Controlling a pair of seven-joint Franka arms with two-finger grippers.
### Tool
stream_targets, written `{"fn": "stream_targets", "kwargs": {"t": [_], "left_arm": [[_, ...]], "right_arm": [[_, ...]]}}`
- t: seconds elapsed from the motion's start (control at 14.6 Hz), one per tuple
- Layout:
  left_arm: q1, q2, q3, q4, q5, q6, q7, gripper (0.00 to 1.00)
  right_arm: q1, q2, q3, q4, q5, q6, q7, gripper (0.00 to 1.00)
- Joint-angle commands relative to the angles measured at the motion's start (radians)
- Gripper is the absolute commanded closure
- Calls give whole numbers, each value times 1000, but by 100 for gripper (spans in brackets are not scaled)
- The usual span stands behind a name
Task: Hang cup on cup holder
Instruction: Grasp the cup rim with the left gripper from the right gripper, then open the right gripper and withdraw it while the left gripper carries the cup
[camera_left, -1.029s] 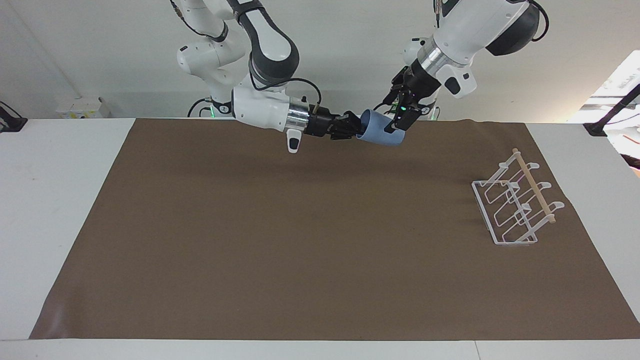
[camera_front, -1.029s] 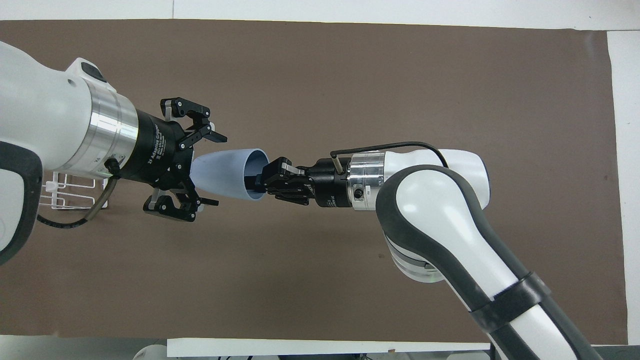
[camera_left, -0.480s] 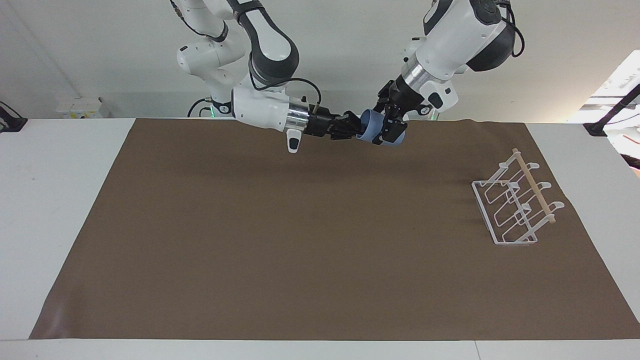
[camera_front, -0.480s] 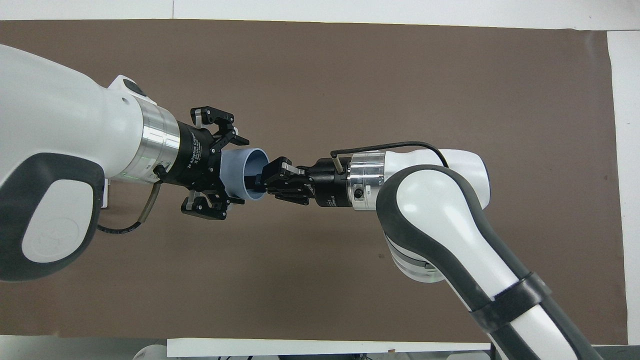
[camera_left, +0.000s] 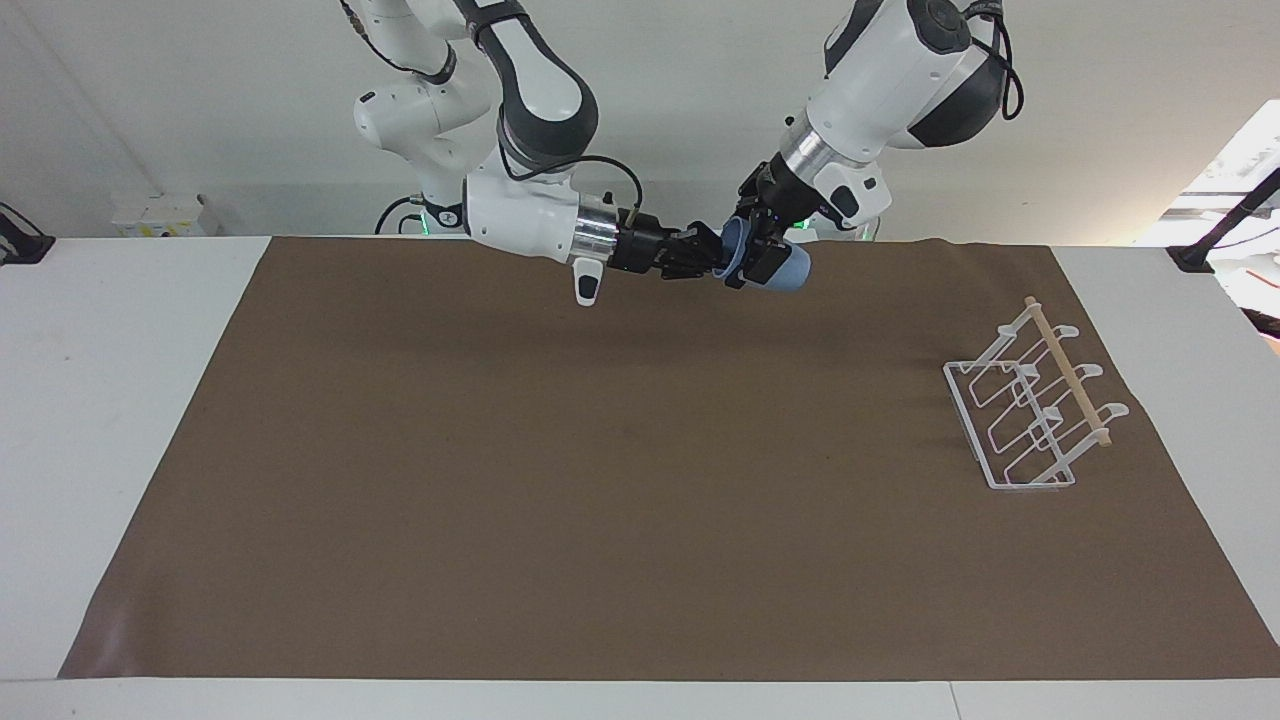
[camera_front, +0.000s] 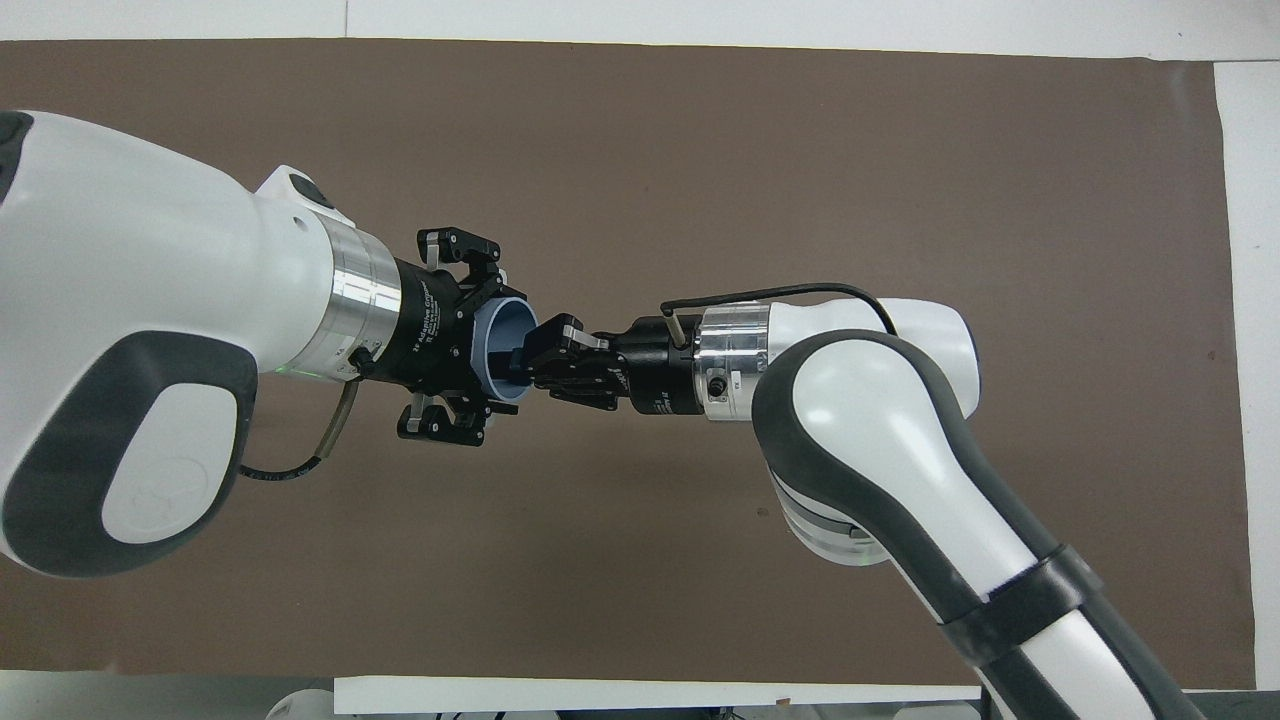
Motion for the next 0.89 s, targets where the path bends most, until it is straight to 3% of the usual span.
{"fn": "stream_targets", "kwargs": {"t": [0.0, 0.21, 0.27, 0.34, 0.41, 0.62, 0.82], "left_arm": [[-33, -13, 8, -27, -3, 7, -1, 97], [-31, -13, 8, -24, -3, 7, -1, 100], [-33, -13, 8, -22, 0, 4, -2, 100], [-32, -13, 8, -22, 2, 1, -4, 100], [-31, -13, 9, -22, 2, -1, -4, 100], [-27, -11, 8, -22, 55, -4, -9, 100], [-18, -11, 9, -27, 152, -15, -18, 100]], "right_arm": [[-5, -2, 2, 9, 24, 8, 10, 100], [-8, -2, 2, 11, 24, 7, 10, 100], [-8, -2, 2, 11, 24, 8, 10, 94], [-9, -2, 2, 11, 22, 10, 10, 59], [-8, -5, 2, 11, 22, 13, 12, 1], [-50, -43, -1, -3, -1, -15, 13, 1], [-122, -86, -2, -14, -149, -108, 16, 1]]}}
